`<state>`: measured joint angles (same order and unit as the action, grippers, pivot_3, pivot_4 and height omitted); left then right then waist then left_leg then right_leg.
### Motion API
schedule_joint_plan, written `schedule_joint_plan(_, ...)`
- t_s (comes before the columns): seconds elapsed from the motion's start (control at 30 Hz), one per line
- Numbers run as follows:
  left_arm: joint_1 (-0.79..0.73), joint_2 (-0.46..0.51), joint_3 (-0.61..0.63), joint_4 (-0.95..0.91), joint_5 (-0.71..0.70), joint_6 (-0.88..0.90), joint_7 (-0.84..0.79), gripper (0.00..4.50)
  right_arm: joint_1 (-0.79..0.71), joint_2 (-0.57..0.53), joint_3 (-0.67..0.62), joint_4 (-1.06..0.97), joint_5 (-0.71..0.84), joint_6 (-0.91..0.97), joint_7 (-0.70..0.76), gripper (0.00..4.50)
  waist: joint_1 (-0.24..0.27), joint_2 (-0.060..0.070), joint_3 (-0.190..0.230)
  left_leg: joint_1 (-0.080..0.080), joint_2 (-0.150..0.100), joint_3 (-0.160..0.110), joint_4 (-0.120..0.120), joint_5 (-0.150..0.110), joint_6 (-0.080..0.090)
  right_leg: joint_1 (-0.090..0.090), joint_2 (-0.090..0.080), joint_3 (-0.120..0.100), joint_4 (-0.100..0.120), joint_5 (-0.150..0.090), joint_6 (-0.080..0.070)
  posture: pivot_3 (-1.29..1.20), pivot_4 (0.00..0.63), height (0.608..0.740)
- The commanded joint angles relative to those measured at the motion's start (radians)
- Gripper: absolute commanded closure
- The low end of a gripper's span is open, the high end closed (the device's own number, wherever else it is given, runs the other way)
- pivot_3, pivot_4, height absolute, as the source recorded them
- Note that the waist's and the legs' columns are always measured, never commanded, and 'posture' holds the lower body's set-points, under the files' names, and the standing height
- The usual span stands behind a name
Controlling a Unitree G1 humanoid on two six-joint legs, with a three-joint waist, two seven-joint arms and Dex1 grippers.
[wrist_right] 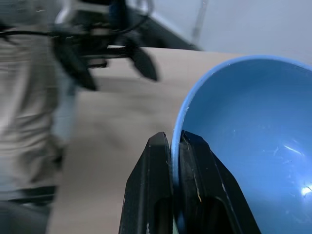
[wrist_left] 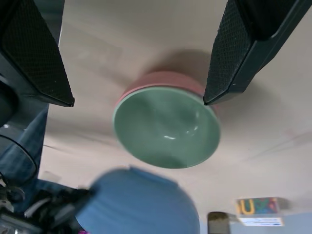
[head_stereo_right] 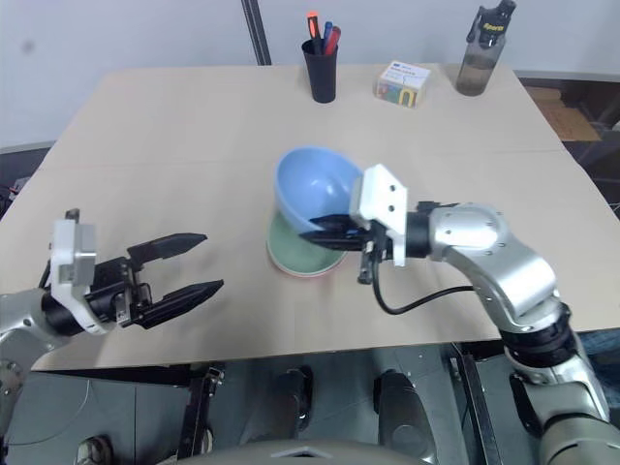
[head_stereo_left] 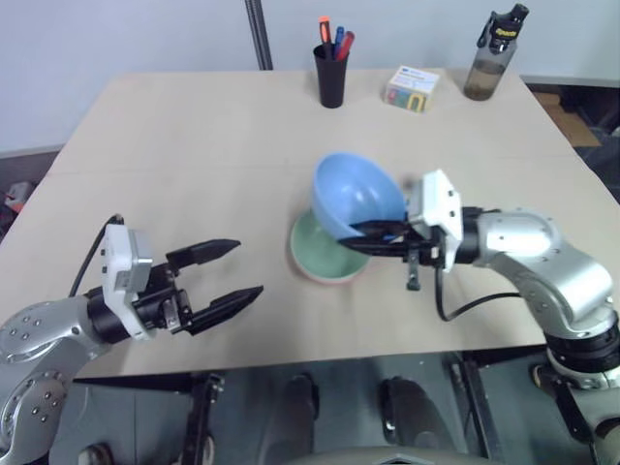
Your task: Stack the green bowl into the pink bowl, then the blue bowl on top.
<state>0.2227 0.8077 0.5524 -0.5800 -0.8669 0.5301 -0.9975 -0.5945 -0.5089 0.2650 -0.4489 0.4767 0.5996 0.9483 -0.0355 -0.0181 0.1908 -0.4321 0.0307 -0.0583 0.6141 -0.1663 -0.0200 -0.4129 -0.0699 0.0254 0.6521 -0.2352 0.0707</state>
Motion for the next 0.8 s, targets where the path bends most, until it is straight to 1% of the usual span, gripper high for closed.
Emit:
schedule_joint_plan(0.03, 0.013, -0.004, 0.035, -0.053, -0.026, -0.011, 0.017, 0.0, -0.038, 0.026, 0.055, 0.105, -0.083, -0.107, 0.026, 3.5, 0.0, 0.0, 0.0, 0.0, 0.0, 0.0, 0.0, 0.0, 0.0, 0.0, 0.0, 0.0, 0.0, 0.0, 0.0, 0.0, 0.15, 0.74)
schedule_joint_plan(0.07, 0.018, -0.005, 0.037, -0.059, -0.029, -0.01, 0.021, 0.0, -0.045, 0.029, 0.063, 0.13, -0.095, -0.125, 0.037, 2.89, 0.001, 0.0, 0.0, 0.0, 0.0, 0.0, 0.0, 0.0, 0.0, 0.0, 0.0, 0.0, 0.0, 0.0, -0.001, 0.0, 0.15, 0.74)
schedule_joint_plan(0.13, 0.041, -0.003, 0.049, -0.076, -0.024, -0.007, 0.028, 0.0, -0.05, 0.029, 0.053, 0.152, -0.116, -0.168, 0.044, 2.5, 0.001, 0.0, 0.0, 0.0, 0.0, 0.0, 0.0, 0.0, 0.0, 0.0, 0.0, 0.0, 0.0, 0.0, -0.001, 0.0, 0.15, 0.74)
schedule_joint_plan(0.17, 0.057, -0.002, 0.054, -0.084, -0.01, -0.012, 0.031, 0.0, -0.045, 0.025, 0.032, 0.145, -0.111, -0.177, 0.041, 1.94, 0.0, 0.0, 0.0, 0.0, 0.0, 0.0, 0.0, 0.0, 0.0, 0.0, 0.0, 0.0, 0.0, 0.0, -0.001, 0.0, 0.15, 0.74)
schedule_joint_plan(0.2, 0.07, 0.0, 0.054, -0.089, 0.004, -0.01, 0.038, 0.0, -0.037, 0.014, 0.011, 0.132, -0.102, -0.179, 0.045, 1.67, -0.001, 0.0, 0.0, 0.0, 0.0, 0.0, 0.0, 0.0, 0.0, 0.0, 0.0, 0.0, 0.0, 0.0, -0.001, 0.0, 0.15, 0.74)
schedule_joint_plan(0.3, 0.088, 0.001, 0.036, -0.096, 0.041, 0.007, 0.095, 0.0, -0.003, -0.025, -0.067, 0.082, -0.064, -0.146, 0.028, 1.67, 0.003, 0.0, 0.0, 0.0, 0.0, 0.0, -0.001, 0.0, 0.0, 0.0, 0.0, 0.0, -0.001, 0.0, -0.001, 0.0, 0.15, 0.74)
schedule_joint_plan(0.4, 0.104, 0.002, 0.027, -0.1, 0.066, 0.007, 0.114, 0.0, 0.028, -0.085, -0.162, 0.031, 0.01, -0.043, 0.013, 1.67, 0.005, 0.0, 0.0, 0.0, 0.0, 0.0, -0.001, 0.0, 0.0, 0.0, 0.0, 0.0, -0.001, 0.0, 0.0, 0.0, 0.15, 0.74)
schedule_joint_plan(0.47, 0.11, 0.003, 0.031, -0.092, 0.066, 0.005, 0.107, 0.0, 0.054, -0.138, -0.236, 0.022, 0.054, -0.008, 0.025, 1.17, 0.007, 0.0, 0.0, 0.0, 0.0, 0.0, -0.001, 0.0, 0.0, 0.0, 0.0, 0.0, -0.001, 0.0, 0.0, 0.0, 0.15, 0.74)
schedule_joint_plan(0.5, 0.109, 0.003, 0.033, -0.085, 0.063, 0.005, 0.103, 0.0, 0.072, -0.165, -0.272, 0.025, 0.063, -0.006, 0.027, 0.81, 0.007, 0.0, 0.0, 0.0, 0.0, 0.0, -0.001, 0.0, 0.0, 0.0, 0.0, 0.0, -0.002, 0.0, 0.0, 0.0, 0.15, 0.74)
schedule_joint_plan(0.53, 0.108, 0.005, 0.035, -0.078, 0.06, 0.005, 0.099, 0.0, 0.091, -0.191, -0.299, 0.028, 0.063, -0.008, 0.028, 0.58, 0.009, 0.0, 0.0, 0.0, 0.0, 0.001, -0.001, 0.0, 0.0, 0.0, 0.0, 0.0, -0.002, 0.0, 0.0, 0.0, 0.15, 0.74)
schedule_joint_plan(0.57, 0.106, 0.009, 0.036, -0.069, 0.062, 0.004, 0.093, 0.0, 0.116, -0.221, -0.32, 0.031, 0.049, -0.021, 0.032, 0.1, 0.013, 0.0, 0.0, -0.001, 0.0, 0.001, -0.001, 0.0, 0.0, 0.0, 0.0, 0.0, -0.003, 0.0, 0.0, 0.0, 0.15, 0.74)
schedule_joint_plan(0.6, 0.102, 0.013, 0.036, -0.059, 0.064, 0.002, 0.088, 0.0, 0.139, -0.247, -0.335, 0.033, 0.035, -0.033, 0.032, 0.03, 0.015, 0.0, 0.0, -0.001, 0.0, 0.001, -0.001, 0.0, 0.0, 0.0, 0.0, 0.0, -0.003, 0.0, 0.0, 0.0, 0.15, 0.74)
schedule_joint_plan(0.67, 0.095, 0.02, 0.035, -0.043, 0.071, -0.003, 0.079, 0.0, 0.186, -0.294, -0.363, 0.032, 0.032, -0.039, 0.045, 0.03, 0.016, 0.0, 0.0, -0.001, 0.0, 0.002, -0.001, 0.0, 0.0, 0.0, 0.0, 0.0, -0.004, 0.0, 0.0, 0.0, 0.15, 0.74)
schedule_joint_plan(0.8, 0.079, 0.037, 0.039, -0.008, 0.094, -0.016, 0.06, 0.0, 0.254, -0.352, -0.413, 0.04, 0.05, -0.042, 0.068, 0.03, 0.019, 0.0, 0.0, -0.001, 0.0, 0.003, -0.001, 0.0, 0.0, 0.0, 0.0, 0.001, -0.005, 0.0, 0.0, 0.0, 0.15, 0.74)
